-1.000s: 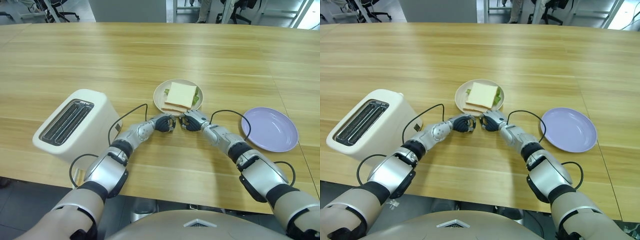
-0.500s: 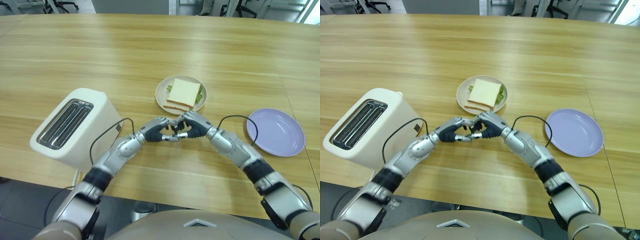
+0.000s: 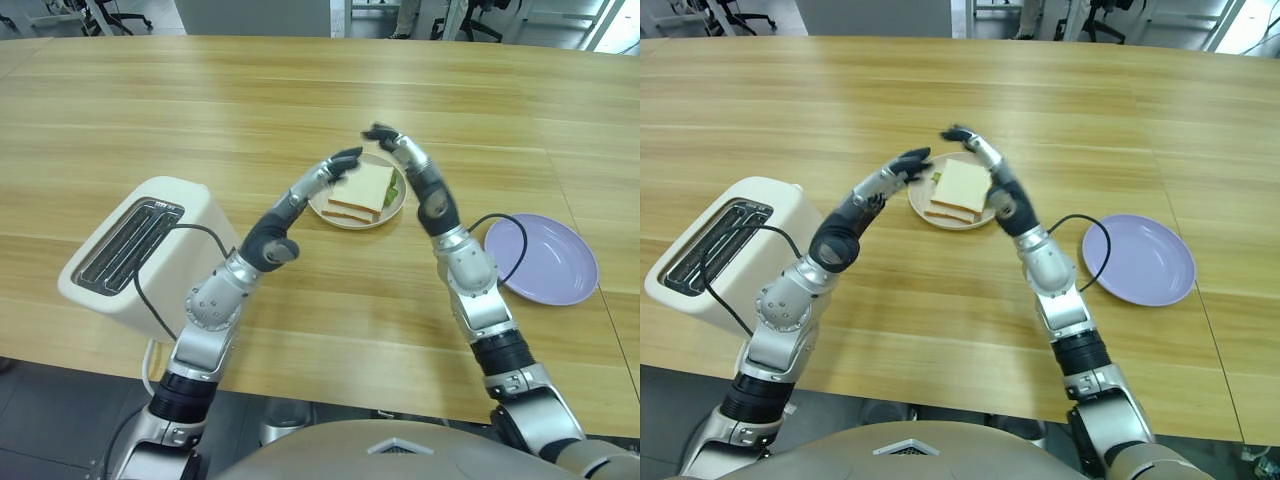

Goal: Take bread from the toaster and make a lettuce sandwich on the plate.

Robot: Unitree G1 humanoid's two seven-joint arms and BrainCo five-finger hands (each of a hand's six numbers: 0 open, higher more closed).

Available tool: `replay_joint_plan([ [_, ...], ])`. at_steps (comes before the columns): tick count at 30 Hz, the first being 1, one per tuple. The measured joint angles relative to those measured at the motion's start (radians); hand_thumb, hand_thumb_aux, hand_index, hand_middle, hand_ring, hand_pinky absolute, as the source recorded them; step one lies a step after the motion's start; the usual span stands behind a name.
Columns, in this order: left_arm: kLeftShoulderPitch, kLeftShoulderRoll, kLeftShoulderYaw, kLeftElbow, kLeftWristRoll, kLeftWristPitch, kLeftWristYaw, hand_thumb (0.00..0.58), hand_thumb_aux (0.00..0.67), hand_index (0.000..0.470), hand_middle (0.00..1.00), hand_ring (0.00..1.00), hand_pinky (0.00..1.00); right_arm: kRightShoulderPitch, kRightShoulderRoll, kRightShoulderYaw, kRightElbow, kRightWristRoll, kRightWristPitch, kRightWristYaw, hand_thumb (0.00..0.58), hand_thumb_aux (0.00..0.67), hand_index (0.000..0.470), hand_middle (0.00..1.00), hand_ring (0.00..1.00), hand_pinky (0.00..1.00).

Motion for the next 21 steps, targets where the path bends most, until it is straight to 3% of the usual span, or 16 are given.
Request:
replay_joint_plan([
  [9, -0.032, -0.131, 0.082, 0.120, -0.001, -0.068, 0.044, 0.000, 0.000, 0.000, 0.00, 0.00, 0.00, -0.025, 0.150, -0.122, 0.074, 0.048, -0.020, -0.074, 0.000, 0.000, 0.000, 0.00, 0.00, 0.00],
  [21, -0.048, -0.189, 0.147, 0.217, 0.080, -0.088, 0.098, 0.000, 0.000, 0.000, 0.00, 0.00, 0.00, -0.027, 0.180, -0.115, 0.113, 0.010, -0.053, -0.044, 0.000, 0.000, 0.000, 0.00, 0.00, 0.00],
])
